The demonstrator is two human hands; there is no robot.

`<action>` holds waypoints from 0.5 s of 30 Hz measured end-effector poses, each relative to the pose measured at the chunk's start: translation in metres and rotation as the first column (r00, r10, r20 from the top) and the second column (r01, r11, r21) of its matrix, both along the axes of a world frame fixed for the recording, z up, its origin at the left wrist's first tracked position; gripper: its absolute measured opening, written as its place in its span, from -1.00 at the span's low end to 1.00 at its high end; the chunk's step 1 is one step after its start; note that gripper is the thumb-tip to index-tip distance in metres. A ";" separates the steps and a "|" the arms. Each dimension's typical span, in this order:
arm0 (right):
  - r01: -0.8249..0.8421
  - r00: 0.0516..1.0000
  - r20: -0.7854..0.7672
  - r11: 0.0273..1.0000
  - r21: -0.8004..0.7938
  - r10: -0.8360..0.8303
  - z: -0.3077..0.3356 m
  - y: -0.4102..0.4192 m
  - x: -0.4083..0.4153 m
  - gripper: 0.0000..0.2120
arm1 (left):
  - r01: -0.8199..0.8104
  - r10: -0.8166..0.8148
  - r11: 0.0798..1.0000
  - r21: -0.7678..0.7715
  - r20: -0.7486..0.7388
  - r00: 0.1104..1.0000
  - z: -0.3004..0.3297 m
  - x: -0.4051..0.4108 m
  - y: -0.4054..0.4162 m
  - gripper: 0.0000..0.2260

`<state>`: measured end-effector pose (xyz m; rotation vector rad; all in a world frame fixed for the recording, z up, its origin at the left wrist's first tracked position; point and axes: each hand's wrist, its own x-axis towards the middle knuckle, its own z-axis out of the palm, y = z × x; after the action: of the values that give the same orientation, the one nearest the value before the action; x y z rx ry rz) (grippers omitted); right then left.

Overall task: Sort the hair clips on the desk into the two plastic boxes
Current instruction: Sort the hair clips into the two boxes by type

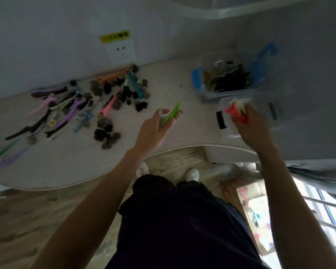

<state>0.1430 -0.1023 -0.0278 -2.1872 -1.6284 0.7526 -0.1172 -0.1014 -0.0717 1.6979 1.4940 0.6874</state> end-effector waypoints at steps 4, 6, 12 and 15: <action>-0.181 0.929 0.309 0.979 -0.095 0.202 -0.019 0.023 0.063 -0.67 | 0.056 -0.054 0.995 0.077 -0.032 0.998 0.000 0.070 0.005 -0.56; -0.278 0.909 0.270 0.944 -0.178 0.319 -0.033 0.033 0.069 -0.59 | 0.055 -0.048 0.994 0.100 -0.067 0.997 0.000 0.090 0.010 -0.58; -0.409 0.912 -0.005 0.912 -0.030 0.409 -0.051 0.025 0.087 -0.55 | 0.186 -0.168 0.980 0.071 -0.210 0.963 0.016 0.156 0.025 -0.68; -0.391 0.916 0.119 0.919 0.056 0.383 -0.052 0.013 0.099 -0.67 | 0.300 -0.278 0.953 0.034 -0.291 0.915 0.018 0.189 0.042 -0.63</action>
<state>0.2415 -0.0890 -0.0797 -1.8984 -2.1457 0.6651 0.0722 -0.0596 -0.0534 2.0952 1.3724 0.3580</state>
